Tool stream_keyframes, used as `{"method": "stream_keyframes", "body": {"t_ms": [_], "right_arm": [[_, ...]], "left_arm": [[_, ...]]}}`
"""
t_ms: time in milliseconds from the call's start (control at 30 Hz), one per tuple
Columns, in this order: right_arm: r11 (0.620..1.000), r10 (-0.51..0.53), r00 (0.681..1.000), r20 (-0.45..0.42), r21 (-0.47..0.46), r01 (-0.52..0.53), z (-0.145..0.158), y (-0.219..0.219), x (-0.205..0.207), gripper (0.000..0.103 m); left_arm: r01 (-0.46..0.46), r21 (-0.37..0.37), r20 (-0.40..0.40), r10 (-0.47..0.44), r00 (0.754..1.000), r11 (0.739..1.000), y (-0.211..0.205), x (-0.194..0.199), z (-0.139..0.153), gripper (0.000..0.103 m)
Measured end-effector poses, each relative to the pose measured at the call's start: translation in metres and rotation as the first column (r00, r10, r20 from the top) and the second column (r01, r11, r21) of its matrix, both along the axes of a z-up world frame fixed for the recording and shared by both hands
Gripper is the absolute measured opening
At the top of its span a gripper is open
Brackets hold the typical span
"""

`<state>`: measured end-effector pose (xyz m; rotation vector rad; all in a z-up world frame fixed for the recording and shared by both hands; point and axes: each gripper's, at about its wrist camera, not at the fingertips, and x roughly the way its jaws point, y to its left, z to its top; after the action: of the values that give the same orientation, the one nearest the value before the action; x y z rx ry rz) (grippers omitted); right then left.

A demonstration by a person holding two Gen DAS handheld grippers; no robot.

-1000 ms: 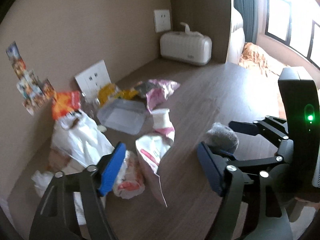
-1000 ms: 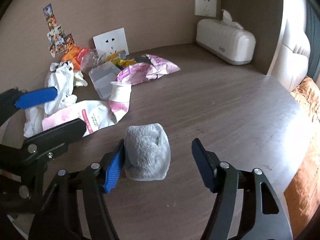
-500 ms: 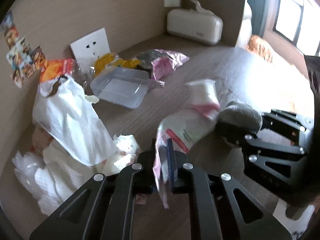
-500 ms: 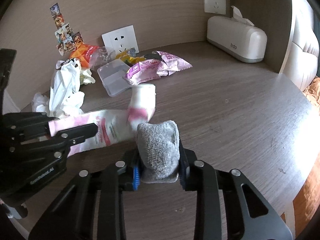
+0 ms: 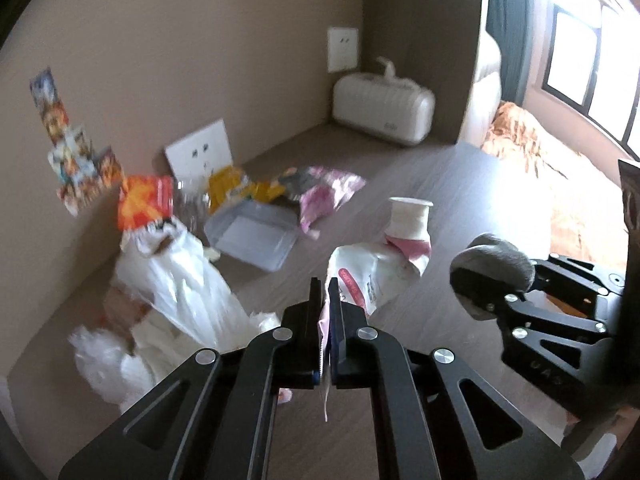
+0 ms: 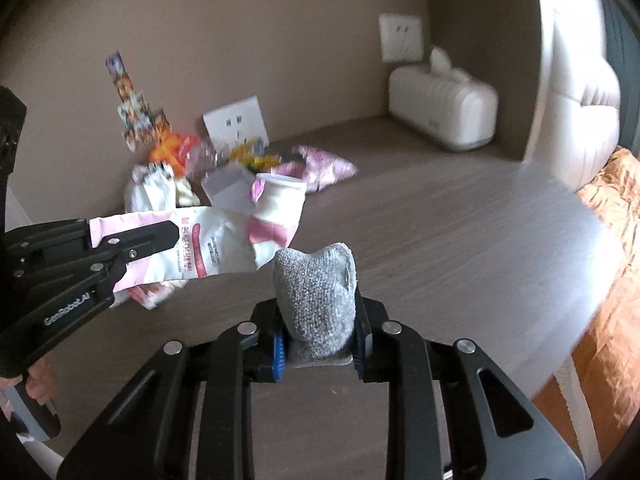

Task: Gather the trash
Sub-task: 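Carry both items to the white bin and open both tools over it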

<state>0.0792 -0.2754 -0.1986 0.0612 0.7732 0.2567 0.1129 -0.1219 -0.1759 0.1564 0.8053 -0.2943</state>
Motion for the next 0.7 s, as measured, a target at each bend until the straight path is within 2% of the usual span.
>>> {"method": "stream_keyframes", "body": {"t_ms": [233, 400, 533, 700], "right_arm": [[0.995, -0.096, 0.992, 0.086, -0.001, 0.096, 0.058, -0.041, -0.044, 0.026], [0.982, -0.187, 0.975, 0.122, -0.015, 0.191, 0.079, -0.078, -0.073, 0.026], [0.960, -0.274, 0.955, 0.115, -0.031, 0.279, 0.075, -0.108, -0.095, 0.026], [0.925, -0.376, 0.925, 0.053, -0.038, 0.378, 0.044, -0.145, -0.112, 0.026]], "left_arm": [[0.094, 0.003, 0.058, -0.094, 0.994, 0.996, -0.039, -0.023, 0.042, 0.003], [0.202, -0.010, 0.087, -0.200, 0.976, 0.979, -0.083, -0.041, 0.056, 0.003], [0.291, -0.015, 0.081, -0.289, 0.954, 0.957, -0.124, -0.051, 0.053, 0.003], [0.378, 0.004, 0.039, -0.378, 0.925, 0.926, -0.173, -0.060, 0.031, 0.003]]}}
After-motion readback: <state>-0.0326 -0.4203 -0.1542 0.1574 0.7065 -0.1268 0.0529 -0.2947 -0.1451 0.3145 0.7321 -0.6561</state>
